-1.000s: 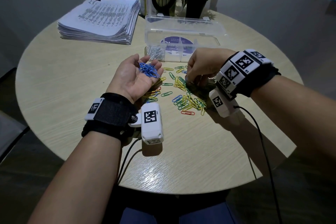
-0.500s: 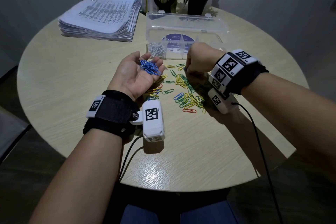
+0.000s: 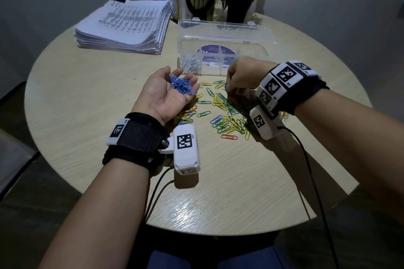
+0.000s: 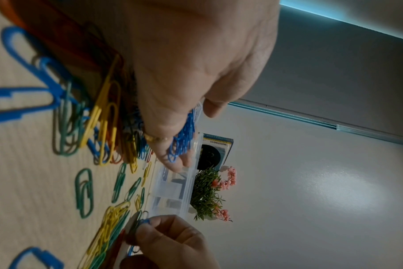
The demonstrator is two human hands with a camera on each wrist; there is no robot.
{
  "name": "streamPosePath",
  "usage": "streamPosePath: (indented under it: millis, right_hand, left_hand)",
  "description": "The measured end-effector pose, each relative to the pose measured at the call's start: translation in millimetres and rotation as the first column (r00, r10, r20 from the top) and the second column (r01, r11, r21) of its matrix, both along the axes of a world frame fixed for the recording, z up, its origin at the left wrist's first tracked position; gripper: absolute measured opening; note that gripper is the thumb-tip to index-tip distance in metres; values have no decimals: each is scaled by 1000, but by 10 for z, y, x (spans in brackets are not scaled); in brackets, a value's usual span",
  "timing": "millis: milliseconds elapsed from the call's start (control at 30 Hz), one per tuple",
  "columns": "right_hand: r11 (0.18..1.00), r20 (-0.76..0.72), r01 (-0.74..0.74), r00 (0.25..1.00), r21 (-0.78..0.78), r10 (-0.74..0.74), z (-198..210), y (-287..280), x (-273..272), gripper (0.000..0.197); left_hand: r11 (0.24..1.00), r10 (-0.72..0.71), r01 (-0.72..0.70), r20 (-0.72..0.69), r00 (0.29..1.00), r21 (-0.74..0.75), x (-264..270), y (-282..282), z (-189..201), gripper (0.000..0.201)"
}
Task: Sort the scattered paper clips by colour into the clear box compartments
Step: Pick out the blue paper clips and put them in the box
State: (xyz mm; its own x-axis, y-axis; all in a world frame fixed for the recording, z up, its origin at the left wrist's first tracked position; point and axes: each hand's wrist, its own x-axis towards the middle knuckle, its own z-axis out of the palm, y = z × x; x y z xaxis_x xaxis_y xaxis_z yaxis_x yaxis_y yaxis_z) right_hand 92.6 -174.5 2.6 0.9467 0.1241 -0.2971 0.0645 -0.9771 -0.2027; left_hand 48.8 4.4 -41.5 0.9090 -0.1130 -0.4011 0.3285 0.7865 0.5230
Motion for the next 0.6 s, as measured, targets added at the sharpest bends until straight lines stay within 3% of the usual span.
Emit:
streamPosePath:
  millis: [167, 333, 467, 600]
  right_hand:
    - [979, 41, -2, 999, 205, -7, 138, 80, -9, 6]
    - [891, 36, -79, 997, 447, 70, 271, 368, -175, 17]
    - [874, 95, -155, 988, 461, 124, 303, 518, -260, 9]
    - [862, 114, -135, 989, 489, 91, 319, 508, -251, 10]
  left_hand:
    - [999, -29, 29, 5, 1000, 28, 1, -7, -5, 31]
    - [996, -91, 91, 31, 995, 22, -34, -69, 17, 28]
    - [992, -71, 75, 44, 997, -97, -32, -69, 6, 32]
    - [995, -35, 36, 16, 999, -92, -23, -50, 26, 32]
